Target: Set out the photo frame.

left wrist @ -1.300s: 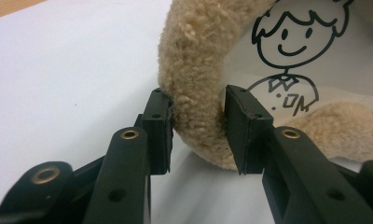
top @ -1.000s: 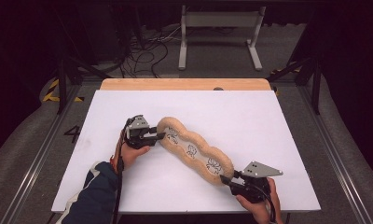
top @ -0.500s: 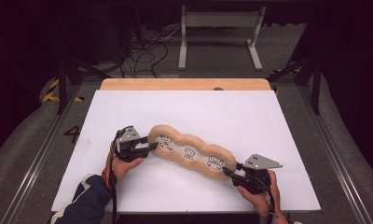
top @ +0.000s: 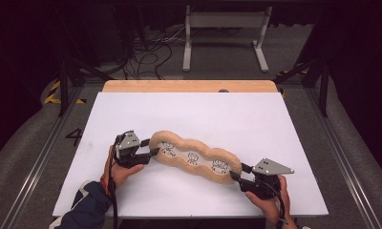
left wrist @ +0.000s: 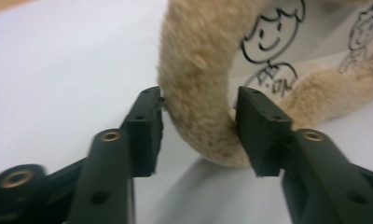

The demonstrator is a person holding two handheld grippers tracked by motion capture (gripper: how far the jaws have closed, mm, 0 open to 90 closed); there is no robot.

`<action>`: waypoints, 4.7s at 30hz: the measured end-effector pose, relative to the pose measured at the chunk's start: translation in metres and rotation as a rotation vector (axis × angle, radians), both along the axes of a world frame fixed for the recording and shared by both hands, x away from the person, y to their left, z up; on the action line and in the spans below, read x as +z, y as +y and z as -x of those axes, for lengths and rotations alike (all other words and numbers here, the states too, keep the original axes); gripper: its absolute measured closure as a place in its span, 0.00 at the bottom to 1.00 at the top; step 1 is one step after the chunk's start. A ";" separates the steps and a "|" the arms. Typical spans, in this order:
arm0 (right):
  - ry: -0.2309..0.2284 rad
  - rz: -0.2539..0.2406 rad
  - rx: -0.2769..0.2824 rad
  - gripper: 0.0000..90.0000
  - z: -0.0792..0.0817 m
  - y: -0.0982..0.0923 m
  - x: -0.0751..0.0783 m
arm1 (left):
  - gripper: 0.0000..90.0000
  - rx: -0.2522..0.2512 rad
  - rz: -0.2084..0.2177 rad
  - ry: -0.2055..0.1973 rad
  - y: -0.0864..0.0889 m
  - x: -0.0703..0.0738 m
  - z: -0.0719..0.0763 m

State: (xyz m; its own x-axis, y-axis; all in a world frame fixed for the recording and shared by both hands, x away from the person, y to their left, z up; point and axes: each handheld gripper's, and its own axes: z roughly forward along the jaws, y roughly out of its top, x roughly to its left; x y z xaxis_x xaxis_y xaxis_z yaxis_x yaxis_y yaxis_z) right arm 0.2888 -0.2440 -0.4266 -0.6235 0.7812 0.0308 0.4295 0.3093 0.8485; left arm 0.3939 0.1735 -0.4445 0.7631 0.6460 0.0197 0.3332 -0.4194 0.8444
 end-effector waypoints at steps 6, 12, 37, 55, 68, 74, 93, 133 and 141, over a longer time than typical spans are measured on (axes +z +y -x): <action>-0.031 -0.006 -0.015 0.69 0.006 0.002 -0.002 | 0.54 -0.012 0.026 -0.030 0.002 0.004 -0.004; -0.028 -0.008 -0.024 0.71 0.003 0.002 -0.002 | 0.68 -0.047 0.012 -0.033 -0.001 0.005 0.000; -0.033 0.000 -0.071 0.72 -0.031 -0.010 -0.002 | 0.70 -0.070 0.013 -0.014 0.002 0.006 0.032; -0.038 0.014 -0.075 0.71 -0.038 -0.010 -0.002 | 0.69 -0.065 0.002 -0.015 0.000 0.006 0.040; -0.046 0.035 -0.062 0.67 -0.036 -0.010 0.000 | 0.69 -0.055 -0.002 -0.031 -0.002 0.006 0.039; -0.045 0.058 -0.055 0.62 -0.037 -0.011 0.003 | 0.68 -0.052 -0.012 -0.041 -0.004 0.005 0.040; -0.011 0.161 -0.041 0.22 -0.041 -0.008 0.000 | 0.46 -0.069 -0.076 -0.077 -0.006 0.005 0.049; -0.072 0.187 -0.038 0.11 -0.026 -0.031 0.009 | 0.11 -0.045 -0.071 -0.081 0.023 0.001 0.060; -0.067 0.192 -0.050 0.11 -0.017 -0.040 0.006 | 0.11 -0.027 -0.070 -0.081 0.037 0.000 0.067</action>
